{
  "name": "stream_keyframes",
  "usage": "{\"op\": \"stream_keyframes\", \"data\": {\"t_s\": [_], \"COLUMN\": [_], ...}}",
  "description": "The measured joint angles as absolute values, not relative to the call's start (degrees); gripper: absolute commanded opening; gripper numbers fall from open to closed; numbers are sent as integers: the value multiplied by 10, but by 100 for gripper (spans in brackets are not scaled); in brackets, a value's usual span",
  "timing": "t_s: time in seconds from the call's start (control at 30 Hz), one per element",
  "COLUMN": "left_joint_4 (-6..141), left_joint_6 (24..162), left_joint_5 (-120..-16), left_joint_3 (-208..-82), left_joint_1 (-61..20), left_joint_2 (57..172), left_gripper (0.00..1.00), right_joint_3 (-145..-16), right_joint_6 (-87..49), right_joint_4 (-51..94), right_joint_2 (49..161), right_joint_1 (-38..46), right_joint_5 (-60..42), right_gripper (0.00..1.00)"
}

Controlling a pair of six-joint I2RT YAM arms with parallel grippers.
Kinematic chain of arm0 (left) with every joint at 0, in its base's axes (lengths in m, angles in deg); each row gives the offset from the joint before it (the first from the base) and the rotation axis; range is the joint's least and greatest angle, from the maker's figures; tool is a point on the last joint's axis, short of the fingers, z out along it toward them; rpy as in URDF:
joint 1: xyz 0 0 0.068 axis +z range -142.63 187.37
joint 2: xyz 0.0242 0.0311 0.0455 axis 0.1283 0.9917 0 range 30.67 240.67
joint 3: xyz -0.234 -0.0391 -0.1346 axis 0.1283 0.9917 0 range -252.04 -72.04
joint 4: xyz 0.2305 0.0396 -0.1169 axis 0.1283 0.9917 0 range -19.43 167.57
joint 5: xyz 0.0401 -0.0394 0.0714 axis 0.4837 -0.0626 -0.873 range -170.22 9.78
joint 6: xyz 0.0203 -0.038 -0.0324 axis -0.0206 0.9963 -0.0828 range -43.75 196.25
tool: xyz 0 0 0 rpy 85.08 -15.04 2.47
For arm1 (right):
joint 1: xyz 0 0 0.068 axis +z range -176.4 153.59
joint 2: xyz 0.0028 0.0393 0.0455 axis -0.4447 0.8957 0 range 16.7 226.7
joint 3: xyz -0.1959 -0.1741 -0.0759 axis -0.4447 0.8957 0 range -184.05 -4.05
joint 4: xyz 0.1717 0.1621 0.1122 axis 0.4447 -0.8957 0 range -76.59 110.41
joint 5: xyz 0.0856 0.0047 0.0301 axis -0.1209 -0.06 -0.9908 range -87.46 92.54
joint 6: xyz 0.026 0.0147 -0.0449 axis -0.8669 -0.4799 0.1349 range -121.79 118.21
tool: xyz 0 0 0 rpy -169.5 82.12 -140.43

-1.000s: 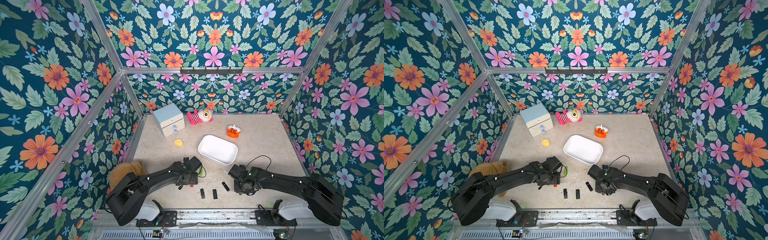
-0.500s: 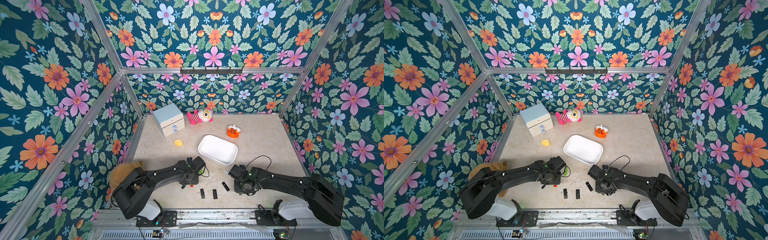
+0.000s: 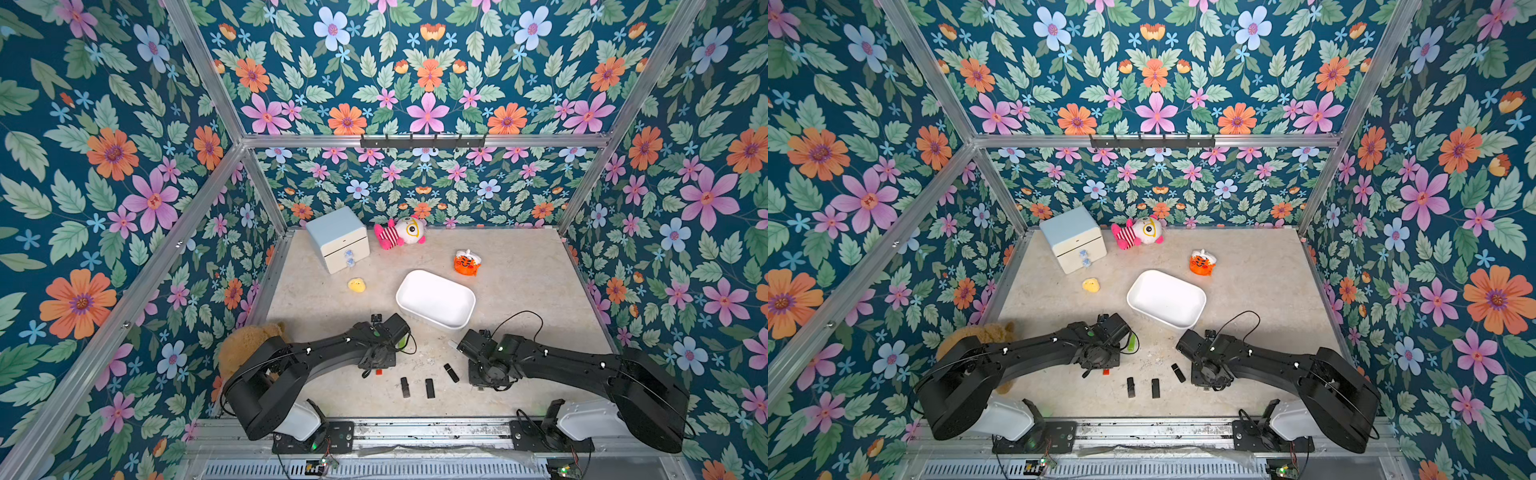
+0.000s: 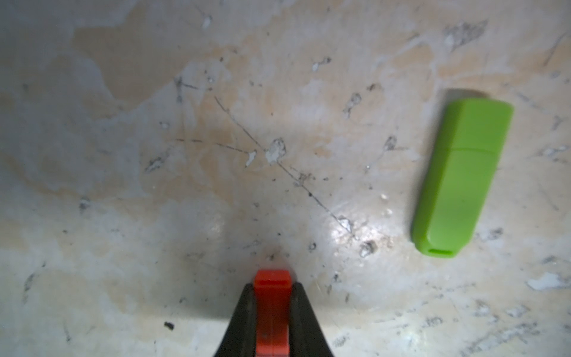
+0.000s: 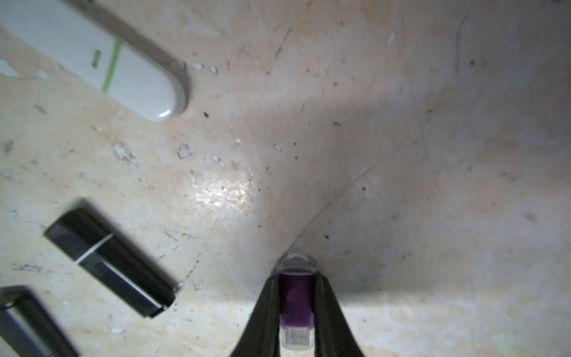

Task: Put the usb flash drive into the storage box
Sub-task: Place the USB flash in the storage box.

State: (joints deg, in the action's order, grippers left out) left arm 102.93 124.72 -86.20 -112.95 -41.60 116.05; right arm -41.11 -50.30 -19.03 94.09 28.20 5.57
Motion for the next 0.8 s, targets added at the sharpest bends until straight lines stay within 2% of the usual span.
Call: {"op": "stream_keyframes", "data": {"t_s": [0.17, 0.4, 0.57, 0.8], "left_joint_4": [1029, 1046, 1082, 1101], "left_joint_6": [1249, 1254, 1253, 1235], "left_joint_5": [-862, -855, -863, -865], "left_joint_3": [-1129, -1137, -1166, -1185], "left_joint_1": [-416, -414, -409, -380], "left_joint_2": [1159, 1139, 1112, 1104], "left_gripper": [0, 0, 0, 0], "right_joint_3": [-458, -578, -676, -799], "right_joint_6": [-500, -459, -404, -330], "right_joint_4": [-248, -323, -351, -352], "right_joint_2": [902, 860, 908, 1042], "right_joint_1": [274, 211, 168, 120], "right_joint_5": [72, 91, 101, 97], "right_gripper": [0, 0, 0, 0]}}
